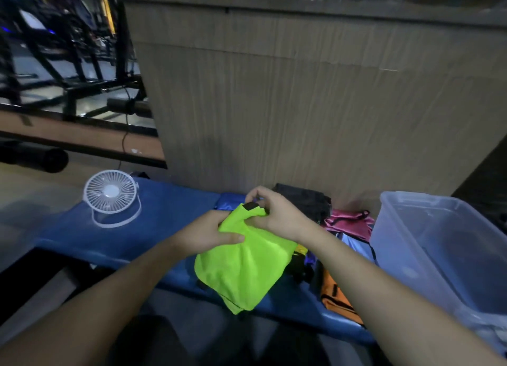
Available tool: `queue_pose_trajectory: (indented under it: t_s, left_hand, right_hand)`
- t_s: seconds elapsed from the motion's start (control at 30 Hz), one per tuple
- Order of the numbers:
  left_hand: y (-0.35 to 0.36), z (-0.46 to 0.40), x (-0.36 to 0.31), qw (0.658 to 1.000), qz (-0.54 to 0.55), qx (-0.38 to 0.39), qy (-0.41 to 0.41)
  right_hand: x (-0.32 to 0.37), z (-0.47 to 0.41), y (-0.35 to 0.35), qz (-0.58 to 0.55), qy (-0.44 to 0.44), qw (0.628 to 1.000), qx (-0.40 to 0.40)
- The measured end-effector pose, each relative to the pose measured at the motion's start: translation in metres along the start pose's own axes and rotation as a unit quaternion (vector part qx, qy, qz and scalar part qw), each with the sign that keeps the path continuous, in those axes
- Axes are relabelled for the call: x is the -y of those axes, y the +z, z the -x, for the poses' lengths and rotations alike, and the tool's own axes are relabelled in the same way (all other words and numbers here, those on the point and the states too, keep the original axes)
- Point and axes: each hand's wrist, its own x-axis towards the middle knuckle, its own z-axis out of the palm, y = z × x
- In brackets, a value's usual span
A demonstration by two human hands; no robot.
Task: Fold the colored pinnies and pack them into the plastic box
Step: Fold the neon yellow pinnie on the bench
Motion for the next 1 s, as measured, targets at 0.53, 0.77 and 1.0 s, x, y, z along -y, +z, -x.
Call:
queue_pose_trajectory:
  t_s: [0.53,0.77,1.0]
  left_hand:
    - [-0.061,0.065,0.055,0.963,0.222,-0.129,-0.078]
    - [-0.082,-0.001,0.113,0.979,0.069,-0.148,-0.121]
    - [-0.107,-0.034,0.142,0.985,0.06,-0.061,-0.149]
  right_hand:
    - [-0.018,-0.012,0.084,-0.296,0.169,0.937,0.077]
    - [-0.057,-0.072,0.097,-0.141,0.212,0.967,0.004]
    - [-0.089,-0.098,0.097,-0.133,0.266,0.955,-0.017]
